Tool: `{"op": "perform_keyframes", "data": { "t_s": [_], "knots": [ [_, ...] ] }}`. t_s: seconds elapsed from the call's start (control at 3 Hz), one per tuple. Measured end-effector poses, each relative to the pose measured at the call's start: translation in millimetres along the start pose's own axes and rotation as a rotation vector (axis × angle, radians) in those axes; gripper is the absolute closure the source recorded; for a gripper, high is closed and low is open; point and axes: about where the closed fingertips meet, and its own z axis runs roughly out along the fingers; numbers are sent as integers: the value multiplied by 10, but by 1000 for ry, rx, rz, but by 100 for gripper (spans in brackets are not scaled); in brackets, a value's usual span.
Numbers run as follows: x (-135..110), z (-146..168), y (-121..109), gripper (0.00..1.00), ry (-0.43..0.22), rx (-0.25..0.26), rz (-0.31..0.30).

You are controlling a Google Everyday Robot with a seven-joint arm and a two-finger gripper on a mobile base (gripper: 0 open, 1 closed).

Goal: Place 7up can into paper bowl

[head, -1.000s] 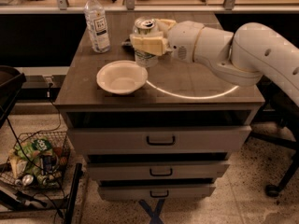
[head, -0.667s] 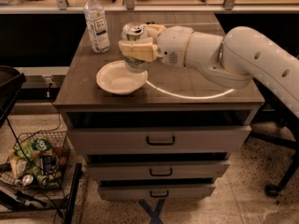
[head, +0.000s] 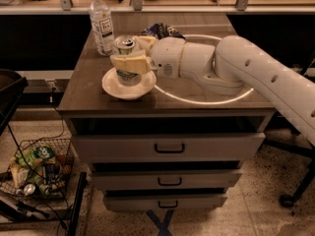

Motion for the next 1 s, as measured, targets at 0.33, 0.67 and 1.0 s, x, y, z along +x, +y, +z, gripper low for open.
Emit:
{"op": "perform_keyframes", "data": {
  "t_s": [0.33, 0.67, 1.0],
  "knots": [
    [126, 75, 0, 100, 17, -19, 23],
    [194, 93, -9, 100, 23, -27, 39],
    [277, 64, -57, 100, 12, -31, 54]
  ]
}}
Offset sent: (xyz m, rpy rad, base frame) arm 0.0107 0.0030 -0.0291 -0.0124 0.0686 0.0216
